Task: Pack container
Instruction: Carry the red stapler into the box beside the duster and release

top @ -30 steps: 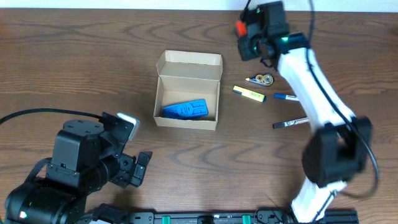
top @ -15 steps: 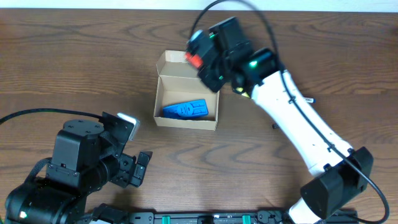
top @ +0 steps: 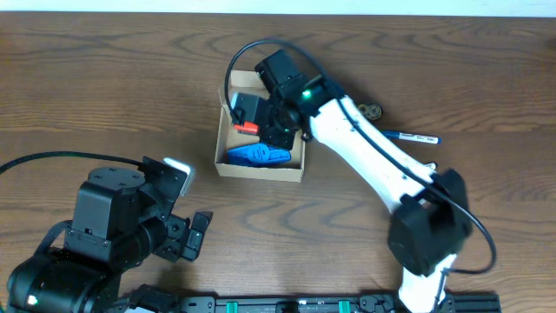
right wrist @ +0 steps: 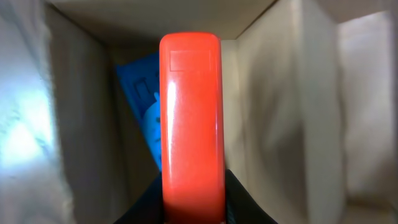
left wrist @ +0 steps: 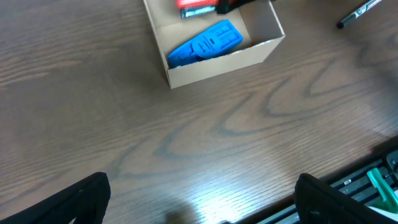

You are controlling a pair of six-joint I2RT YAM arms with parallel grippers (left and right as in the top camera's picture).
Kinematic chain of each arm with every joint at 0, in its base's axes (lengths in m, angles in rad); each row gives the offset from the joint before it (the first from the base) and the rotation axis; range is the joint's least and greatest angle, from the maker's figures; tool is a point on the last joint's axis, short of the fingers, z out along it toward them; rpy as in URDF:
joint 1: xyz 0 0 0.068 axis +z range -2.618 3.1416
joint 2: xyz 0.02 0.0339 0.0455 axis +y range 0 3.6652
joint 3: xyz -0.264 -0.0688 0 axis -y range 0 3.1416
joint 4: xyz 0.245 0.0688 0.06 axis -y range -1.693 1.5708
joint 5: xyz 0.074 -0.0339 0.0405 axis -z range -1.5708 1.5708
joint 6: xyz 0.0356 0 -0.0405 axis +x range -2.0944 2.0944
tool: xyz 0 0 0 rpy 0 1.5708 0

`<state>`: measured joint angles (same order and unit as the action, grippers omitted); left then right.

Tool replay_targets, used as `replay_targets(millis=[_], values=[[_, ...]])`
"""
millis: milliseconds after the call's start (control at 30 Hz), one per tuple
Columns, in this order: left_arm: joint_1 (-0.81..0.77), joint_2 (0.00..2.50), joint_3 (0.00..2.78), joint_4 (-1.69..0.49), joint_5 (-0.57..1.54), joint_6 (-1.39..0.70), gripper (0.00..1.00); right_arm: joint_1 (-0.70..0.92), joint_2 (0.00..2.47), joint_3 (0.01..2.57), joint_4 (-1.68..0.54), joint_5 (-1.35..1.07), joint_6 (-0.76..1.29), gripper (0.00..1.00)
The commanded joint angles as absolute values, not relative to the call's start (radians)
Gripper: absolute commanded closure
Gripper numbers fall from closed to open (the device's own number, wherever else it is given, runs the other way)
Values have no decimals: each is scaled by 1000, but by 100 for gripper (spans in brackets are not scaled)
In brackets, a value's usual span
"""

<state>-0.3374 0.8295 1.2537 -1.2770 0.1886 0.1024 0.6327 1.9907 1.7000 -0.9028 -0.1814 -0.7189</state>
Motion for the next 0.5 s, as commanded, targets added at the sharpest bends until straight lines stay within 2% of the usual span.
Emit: replay_targets(millis=[0,467], values=[[-334,830,1268,-1280,199,109,5,635,2045,1702,-867,-199,-838,88],[-334,830,1268,-1280,199,109,5,635,2159,1702,-720,-199,-918,87]])
